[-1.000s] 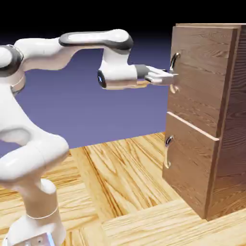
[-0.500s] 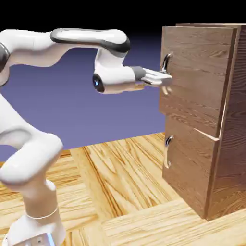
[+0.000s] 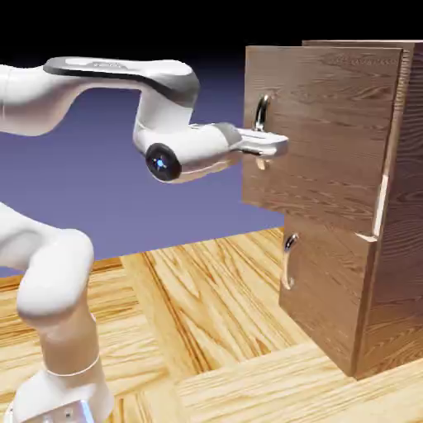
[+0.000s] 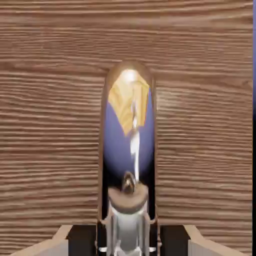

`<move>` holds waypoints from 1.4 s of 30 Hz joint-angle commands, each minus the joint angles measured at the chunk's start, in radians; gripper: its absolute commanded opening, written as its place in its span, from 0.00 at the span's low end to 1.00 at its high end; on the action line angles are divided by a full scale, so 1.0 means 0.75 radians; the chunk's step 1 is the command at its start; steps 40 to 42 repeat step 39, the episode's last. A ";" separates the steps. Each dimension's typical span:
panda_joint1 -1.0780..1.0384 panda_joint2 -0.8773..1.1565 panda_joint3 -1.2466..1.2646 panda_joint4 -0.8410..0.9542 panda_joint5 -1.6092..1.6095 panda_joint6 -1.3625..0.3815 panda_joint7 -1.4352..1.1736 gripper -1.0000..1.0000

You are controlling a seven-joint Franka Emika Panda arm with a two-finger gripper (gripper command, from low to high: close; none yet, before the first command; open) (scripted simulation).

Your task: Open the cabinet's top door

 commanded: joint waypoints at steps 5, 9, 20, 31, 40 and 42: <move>-0.002 -0.034 -0.223 -0.042 -0.292 -0.261 0.072 0.00; -0.014 -0.006 -0.410 -0.023 -0.512 -0.493 0.094 0.00; 0.050 0.290 -0.879 0.249 -0.958 -1.131 0.047 0.00; 0.242 0.758 -1.275 0.701 -1.130 -1.769 -0.097 0.00; 0.266 1.144 -1.442 1.016 -1.107 -2.205 -0.250 0.00; 0.266 1.144 -1.442 1.016 -1.107 -2.205 -0.250 0.00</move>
